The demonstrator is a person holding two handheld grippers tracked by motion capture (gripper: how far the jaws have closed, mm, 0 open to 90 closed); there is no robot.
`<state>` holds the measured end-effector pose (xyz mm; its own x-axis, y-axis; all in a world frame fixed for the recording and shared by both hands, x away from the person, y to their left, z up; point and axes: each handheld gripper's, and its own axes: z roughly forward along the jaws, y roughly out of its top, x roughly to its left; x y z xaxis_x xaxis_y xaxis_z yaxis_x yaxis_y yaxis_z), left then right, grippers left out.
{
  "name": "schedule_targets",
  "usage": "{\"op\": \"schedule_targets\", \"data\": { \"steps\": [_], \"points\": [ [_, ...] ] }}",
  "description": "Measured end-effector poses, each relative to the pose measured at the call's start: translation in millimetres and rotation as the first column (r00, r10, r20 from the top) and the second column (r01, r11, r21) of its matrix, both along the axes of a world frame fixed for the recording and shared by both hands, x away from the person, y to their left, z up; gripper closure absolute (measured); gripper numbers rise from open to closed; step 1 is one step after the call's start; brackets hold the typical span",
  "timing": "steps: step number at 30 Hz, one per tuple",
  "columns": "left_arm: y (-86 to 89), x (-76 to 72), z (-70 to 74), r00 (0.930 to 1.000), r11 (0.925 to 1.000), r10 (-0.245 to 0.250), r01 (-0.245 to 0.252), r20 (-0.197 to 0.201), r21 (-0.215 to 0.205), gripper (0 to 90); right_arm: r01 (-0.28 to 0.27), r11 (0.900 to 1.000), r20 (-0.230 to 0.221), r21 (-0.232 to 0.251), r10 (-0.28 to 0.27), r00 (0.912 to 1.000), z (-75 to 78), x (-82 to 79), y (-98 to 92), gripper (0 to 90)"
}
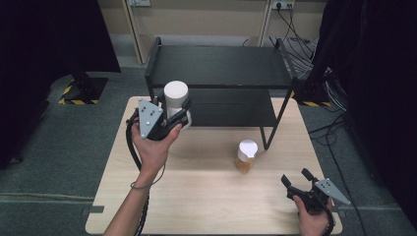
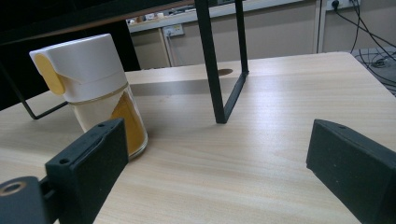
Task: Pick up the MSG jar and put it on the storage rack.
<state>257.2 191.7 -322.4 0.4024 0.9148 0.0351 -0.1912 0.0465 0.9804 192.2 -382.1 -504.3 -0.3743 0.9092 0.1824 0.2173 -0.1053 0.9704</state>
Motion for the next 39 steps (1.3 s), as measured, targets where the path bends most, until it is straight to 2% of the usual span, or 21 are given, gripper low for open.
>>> {"op": "schedule_targets", "data": {
  "steps": [9,19,30,39],
  "points": [
    [-1.3,2.5,16.7,0.9999,0.9999,0.01,-0.01,0.009,-0.008,33.5,0.002,1.0,-0.002,0.004,-0.002,1.0,0.1,0.1,0.0,5.9],
    [-1.4,5.3,32.0,0.9999,0.9997,0.012,-0.012,-0.003,-0.022,33.6,0.002,1.0,-0.007,0.005,-0.002,1.0,0.6,0.6,-0.1,6.0],
    [-3.1,9.3,47.3,0.9996,0.9995,0.029,-0.029,0.001,-0.01,33.6,0.004,1.0,-0.013,0.007,-0.004,0.9999,1.3,1.0,-0.1,6.2],
    [-2.0,13.2,67.9,0.9994,0.9995,0.031,-0.031,-0.014,0.004,33.6,0.004,1.0,-0.019,0.01,-0.003,0.9998,2.0,1.9,-0.5,6.6]
  ]
}}
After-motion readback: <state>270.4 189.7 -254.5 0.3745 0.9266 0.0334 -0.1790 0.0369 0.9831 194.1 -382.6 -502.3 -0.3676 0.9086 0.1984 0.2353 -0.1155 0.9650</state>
